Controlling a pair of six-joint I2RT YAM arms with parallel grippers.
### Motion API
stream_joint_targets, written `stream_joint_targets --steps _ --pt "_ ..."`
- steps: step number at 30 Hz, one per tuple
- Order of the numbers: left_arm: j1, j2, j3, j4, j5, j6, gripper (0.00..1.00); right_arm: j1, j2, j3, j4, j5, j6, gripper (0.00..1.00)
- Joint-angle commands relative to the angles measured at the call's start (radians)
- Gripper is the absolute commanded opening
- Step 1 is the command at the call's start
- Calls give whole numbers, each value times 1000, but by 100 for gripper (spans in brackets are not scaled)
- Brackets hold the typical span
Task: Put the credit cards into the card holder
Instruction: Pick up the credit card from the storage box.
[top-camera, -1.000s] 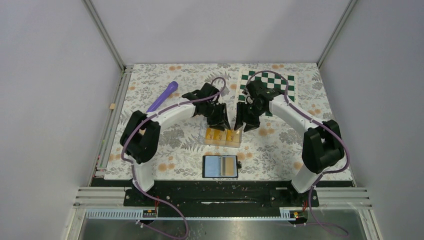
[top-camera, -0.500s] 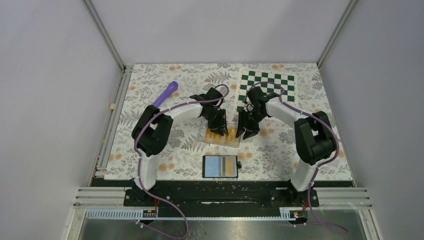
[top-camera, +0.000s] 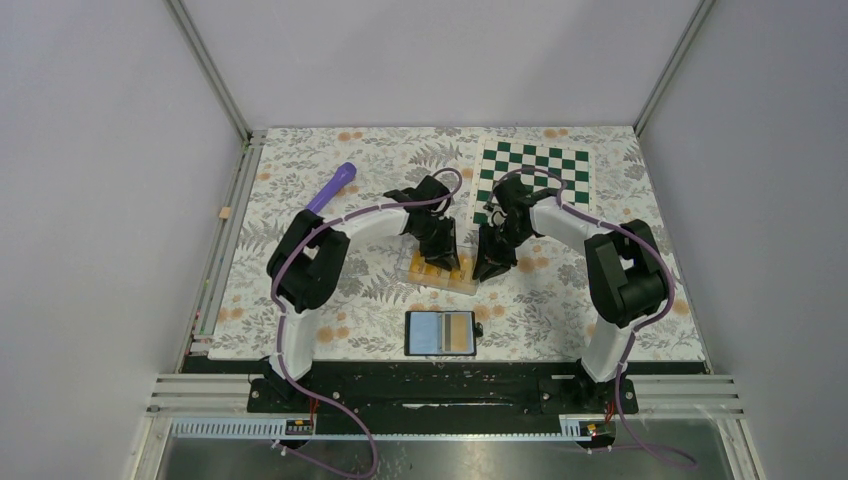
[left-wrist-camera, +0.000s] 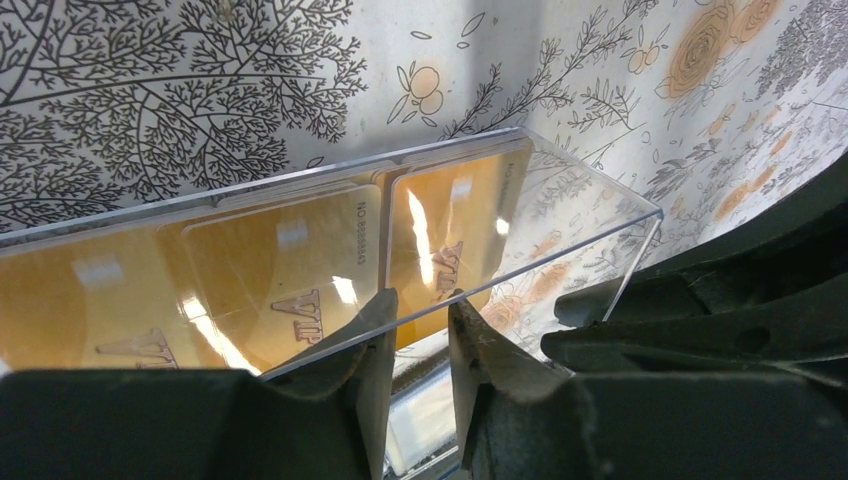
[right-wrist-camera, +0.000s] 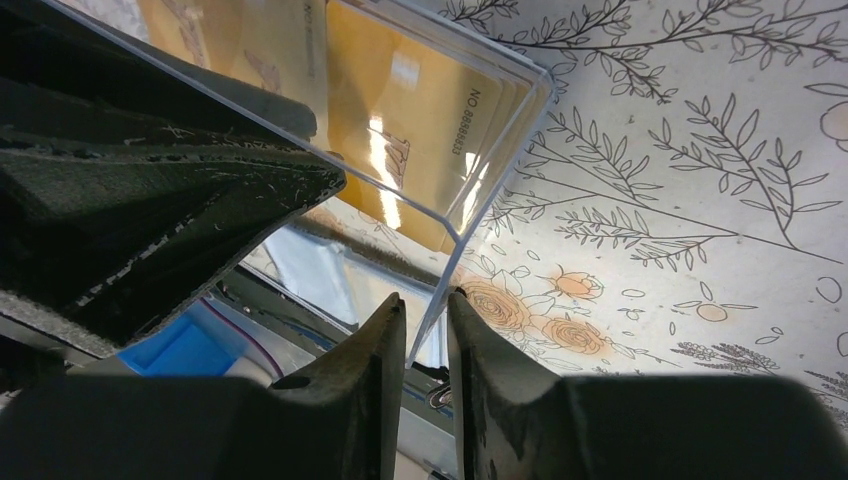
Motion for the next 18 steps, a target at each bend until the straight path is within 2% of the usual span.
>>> stream_joint_targets --steps 1,8,12,18 --pt "-29 39 37 -76 -110 29 29 2 -19 -13 20 -48 6 28" --pt "-66 40 55 -140 -206 66 33 2 -27 -33 28 -52 8 28" --pt "-82 39 28 -120 -182 61 33 2 -36 -43 37 -58 18 27" --pt "-91 13 -9 -70 -148 35 21 2 -50 -52 53 -74 33 18"
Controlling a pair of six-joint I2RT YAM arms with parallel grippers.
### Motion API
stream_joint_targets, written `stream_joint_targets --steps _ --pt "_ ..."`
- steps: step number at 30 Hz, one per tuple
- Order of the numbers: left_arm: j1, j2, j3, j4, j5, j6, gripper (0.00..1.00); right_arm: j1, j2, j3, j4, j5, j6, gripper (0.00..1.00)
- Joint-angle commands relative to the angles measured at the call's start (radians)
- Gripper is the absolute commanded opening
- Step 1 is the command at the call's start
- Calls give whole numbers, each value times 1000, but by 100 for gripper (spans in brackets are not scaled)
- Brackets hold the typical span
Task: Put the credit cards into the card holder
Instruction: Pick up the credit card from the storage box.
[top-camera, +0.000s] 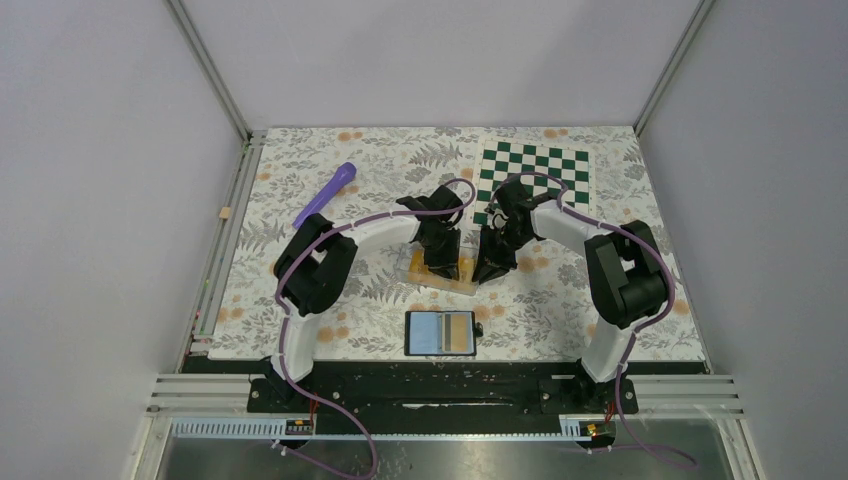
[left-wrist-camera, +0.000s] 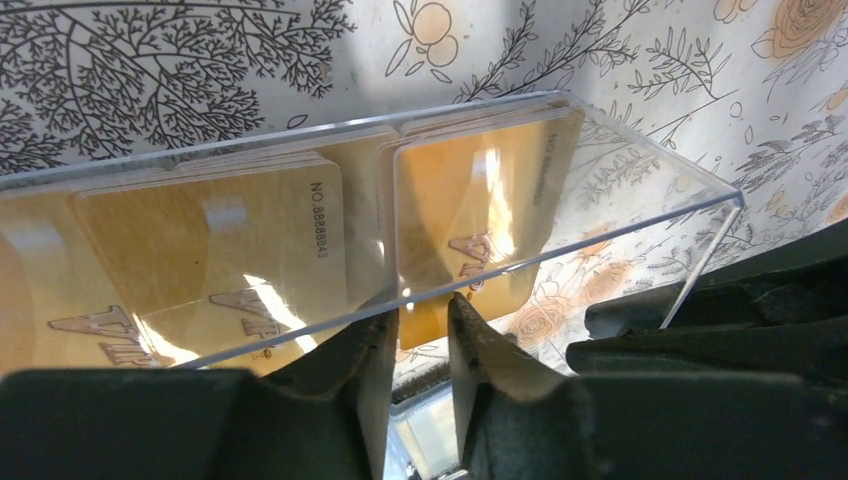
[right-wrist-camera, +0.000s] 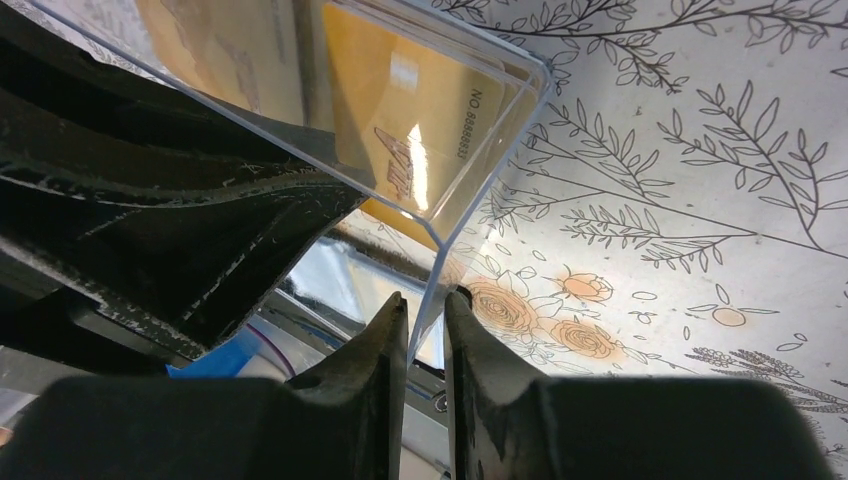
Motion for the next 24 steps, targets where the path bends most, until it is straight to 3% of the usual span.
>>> stream_joint_targets --steps 1,12,24 --pt "-8 -5 -32 15 -10 -6 17 4 -44 -13 18 -48 7 16" --pt "-26 -70 -49 61 -17 -20 0 4 -63 -45 26 -55 6 12" --pt "-46 -112 -31 35 -84 4 0 3 -66 -43 27 -62 7 12"
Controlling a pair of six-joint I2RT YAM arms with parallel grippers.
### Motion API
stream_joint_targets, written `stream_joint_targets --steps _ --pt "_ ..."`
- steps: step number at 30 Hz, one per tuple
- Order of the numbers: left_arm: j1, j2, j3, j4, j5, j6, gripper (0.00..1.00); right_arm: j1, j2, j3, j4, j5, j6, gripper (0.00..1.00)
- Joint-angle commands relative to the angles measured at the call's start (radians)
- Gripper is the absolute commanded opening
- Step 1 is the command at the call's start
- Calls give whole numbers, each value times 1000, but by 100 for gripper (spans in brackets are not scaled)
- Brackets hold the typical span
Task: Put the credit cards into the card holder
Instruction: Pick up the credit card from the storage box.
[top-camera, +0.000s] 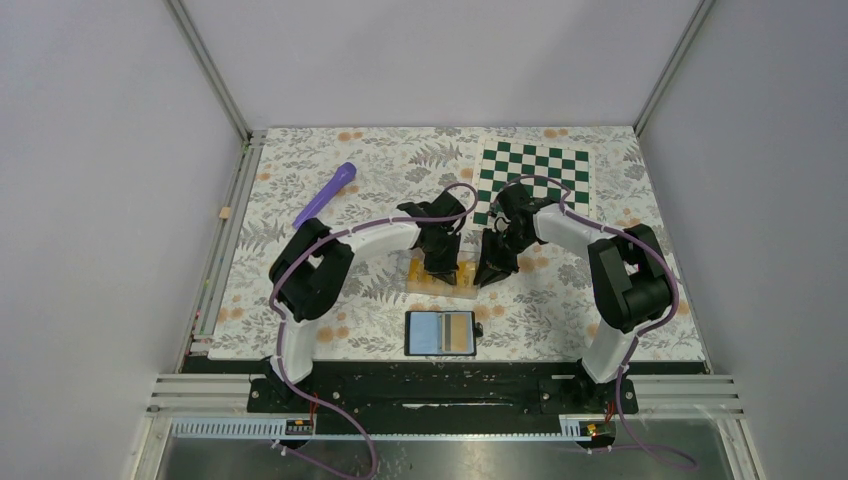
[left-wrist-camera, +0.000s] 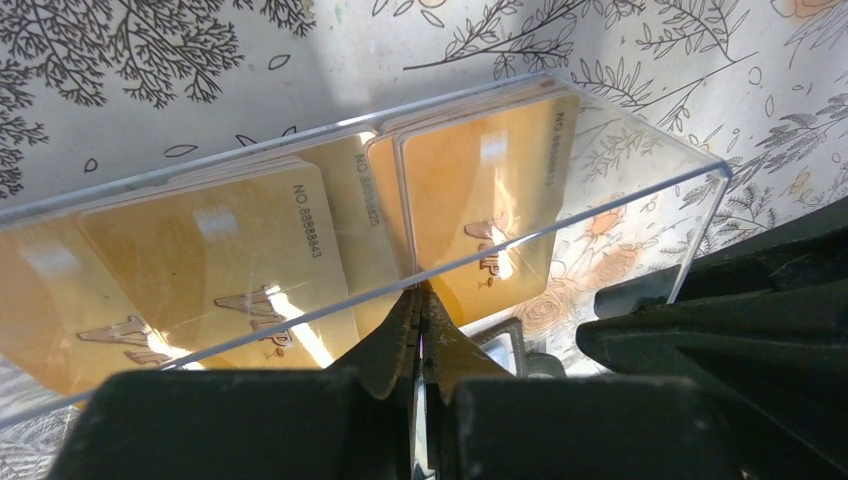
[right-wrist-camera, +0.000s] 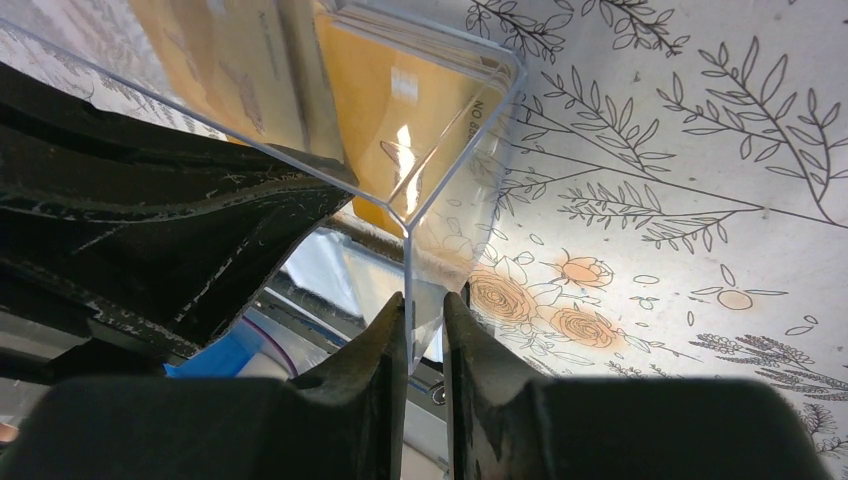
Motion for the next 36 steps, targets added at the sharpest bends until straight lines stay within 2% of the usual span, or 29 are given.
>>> stream_joint_targets --steps 1,9,17,26,30,36 --pt "-14 -66 25 16 -55 21 0 4 -33 0 12 -58 -8 12" --pt "-19 -75 30 24 -64 18 2 5 -35 -7 11 -59 -10 12" --pt "-21 -61 47 15 -72 18 18 4 -35 -9 11 -64 -10 12" --pt "-19 14 88 -53 -109 32 24 4 -31 -7 10 -68 -11 12" --pt "-19 47 101 -54 -85 33 18 5 -32 -6 5 -65 -12 12" --pt "-27 45 118 -47 -63 42 1 4 -26 -4 5 -67 -13 12"
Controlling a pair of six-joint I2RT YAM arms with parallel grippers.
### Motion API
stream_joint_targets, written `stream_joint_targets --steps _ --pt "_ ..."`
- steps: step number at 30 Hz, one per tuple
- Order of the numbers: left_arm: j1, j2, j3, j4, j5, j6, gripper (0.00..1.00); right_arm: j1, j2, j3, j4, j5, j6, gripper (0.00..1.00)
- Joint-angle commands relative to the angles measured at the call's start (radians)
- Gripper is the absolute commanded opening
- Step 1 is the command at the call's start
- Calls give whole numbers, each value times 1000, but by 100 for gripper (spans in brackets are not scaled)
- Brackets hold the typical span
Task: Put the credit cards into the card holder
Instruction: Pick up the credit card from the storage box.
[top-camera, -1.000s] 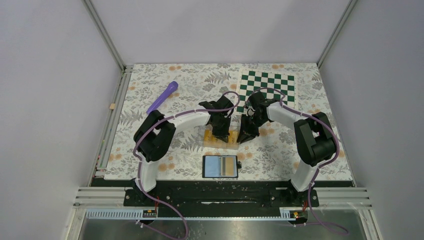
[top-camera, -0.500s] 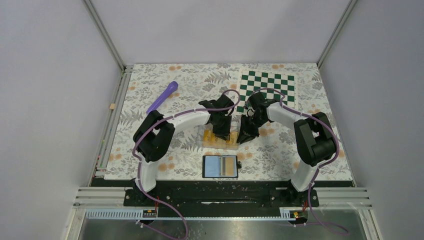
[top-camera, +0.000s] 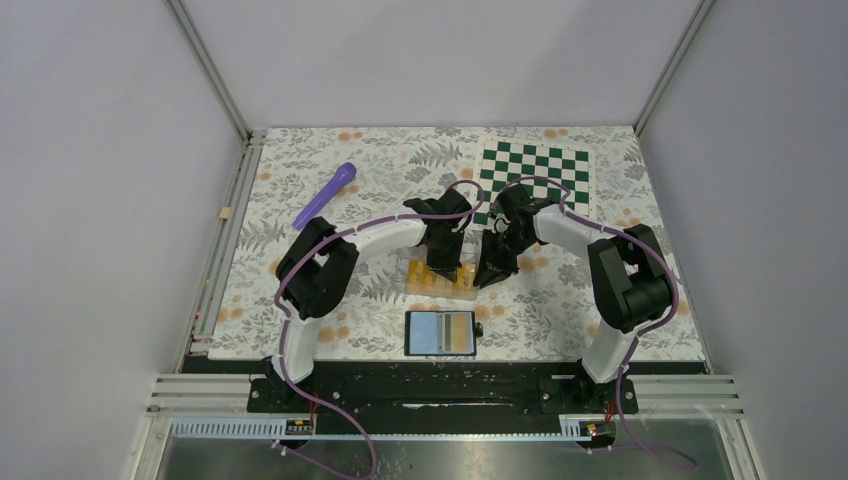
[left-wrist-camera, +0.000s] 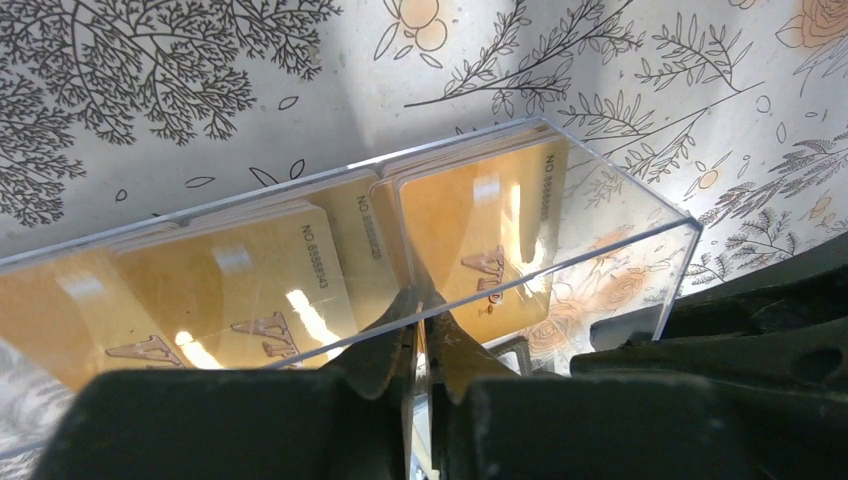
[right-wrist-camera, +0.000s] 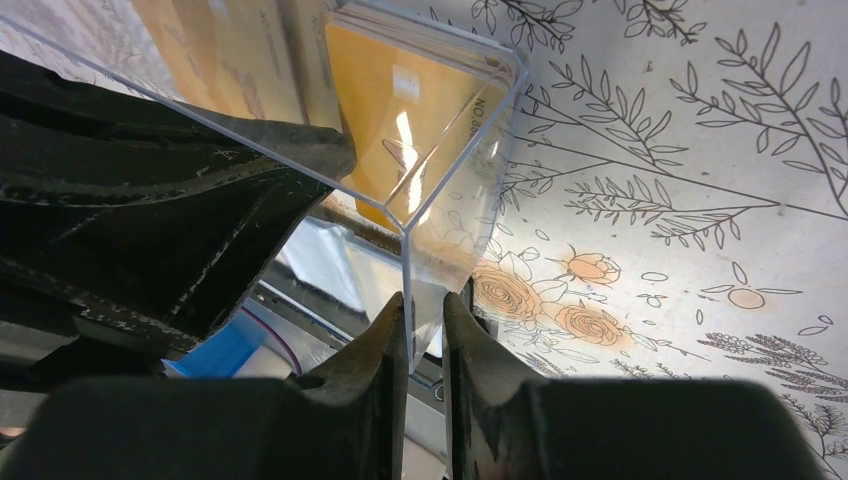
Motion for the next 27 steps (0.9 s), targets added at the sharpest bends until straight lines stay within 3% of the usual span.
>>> stream_joint_targets --steps 1,19,27 --pt "-11 -1 37 20 4 15 0 5 -25 3 6 -51 -13 12" --pt "-35 -116 37 33 -56 21 0 5 -20 2 6 -56 -14 12" --pt "-39 -110 35 45 -14 14 0 5 -19 0 7 -56 -15 12"
